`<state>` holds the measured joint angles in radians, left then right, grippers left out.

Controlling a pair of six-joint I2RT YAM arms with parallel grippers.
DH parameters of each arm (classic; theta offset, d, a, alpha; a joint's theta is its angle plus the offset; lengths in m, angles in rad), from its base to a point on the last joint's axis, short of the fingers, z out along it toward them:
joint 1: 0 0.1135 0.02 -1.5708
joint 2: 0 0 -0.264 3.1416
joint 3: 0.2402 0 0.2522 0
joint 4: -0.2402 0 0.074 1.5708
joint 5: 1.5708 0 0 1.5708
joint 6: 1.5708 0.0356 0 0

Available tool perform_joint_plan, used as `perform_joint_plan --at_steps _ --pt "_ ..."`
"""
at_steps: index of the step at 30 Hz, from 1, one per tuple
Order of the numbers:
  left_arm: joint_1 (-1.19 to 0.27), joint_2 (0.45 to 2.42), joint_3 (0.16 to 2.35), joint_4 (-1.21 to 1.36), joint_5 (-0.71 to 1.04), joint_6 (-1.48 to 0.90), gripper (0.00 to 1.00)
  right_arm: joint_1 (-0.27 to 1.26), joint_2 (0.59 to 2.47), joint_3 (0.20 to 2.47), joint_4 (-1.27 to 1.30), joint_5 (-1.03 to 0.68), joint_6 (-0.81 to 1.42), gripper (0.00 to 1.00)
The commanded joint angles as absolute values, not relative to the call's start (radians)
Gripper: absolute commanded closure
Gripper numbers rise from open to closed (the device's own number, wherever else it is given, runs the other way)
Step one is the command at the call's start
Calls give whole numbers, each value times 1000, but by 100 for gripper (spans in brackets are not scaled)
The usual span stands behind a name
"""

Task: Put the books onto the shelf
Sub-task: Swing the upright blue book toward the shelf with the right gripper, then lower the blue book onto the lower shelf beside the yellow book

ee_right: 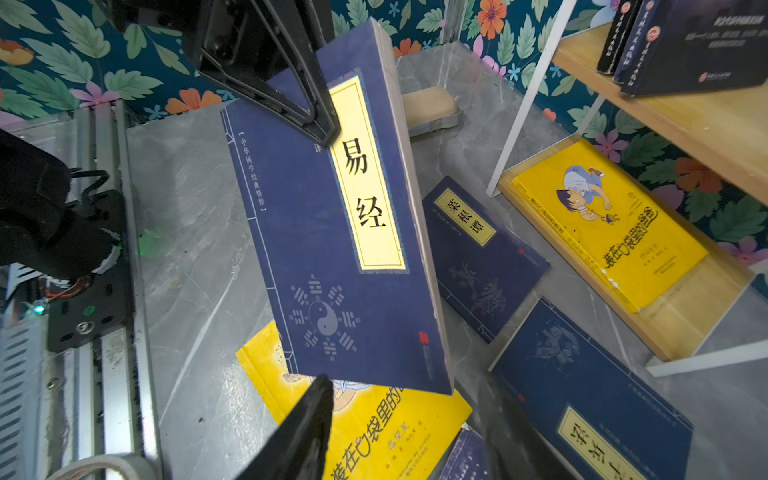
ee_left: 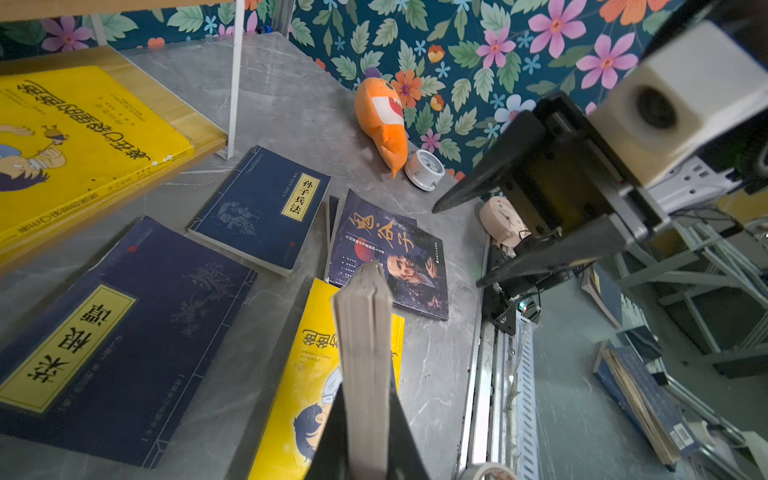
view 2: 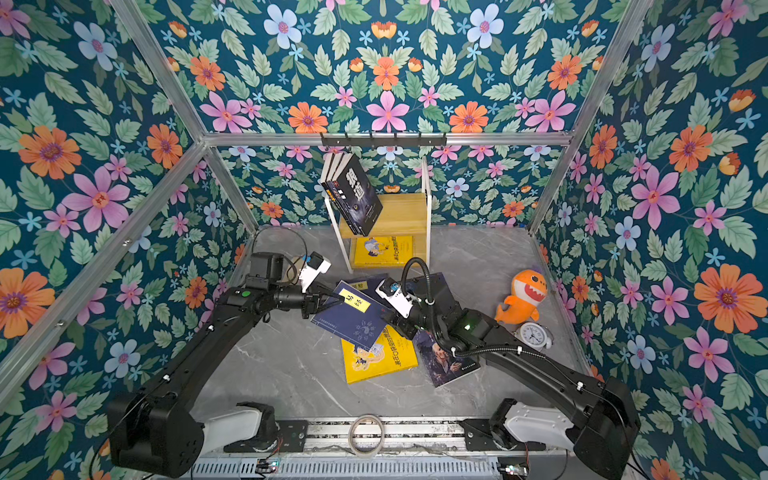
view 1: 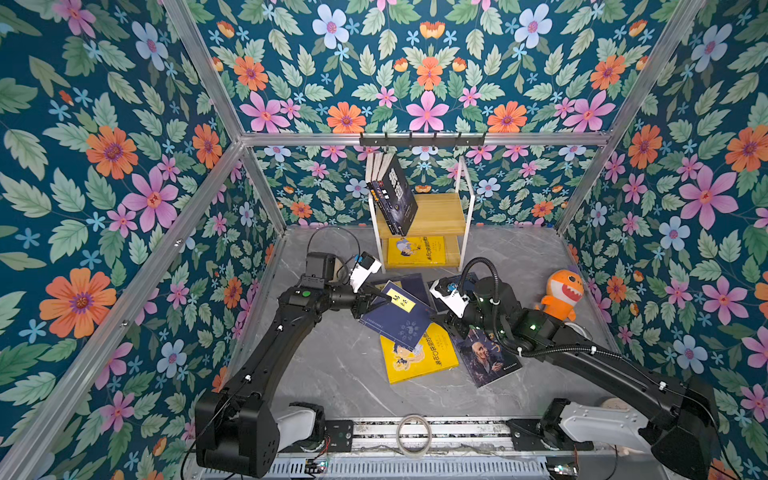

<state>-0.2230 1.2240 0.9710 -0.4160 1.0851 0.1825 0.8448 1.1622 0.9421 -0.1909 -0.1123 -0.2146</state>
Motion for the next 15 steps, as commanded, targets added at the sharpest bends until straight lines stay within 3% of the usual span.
perform_joint_plan --at_steps 1,10,15 --pt "-210 1213 943 -235 1110 11 100 893 1159 923 -135 34 -255 39" --pt "-189 1210 852 3 1011 -313 100 1010 1184 883 -52 239 -331 38" --pt "-184 1204 796 125 965 -510 100 1059 1210 839 46 272 -397 38"
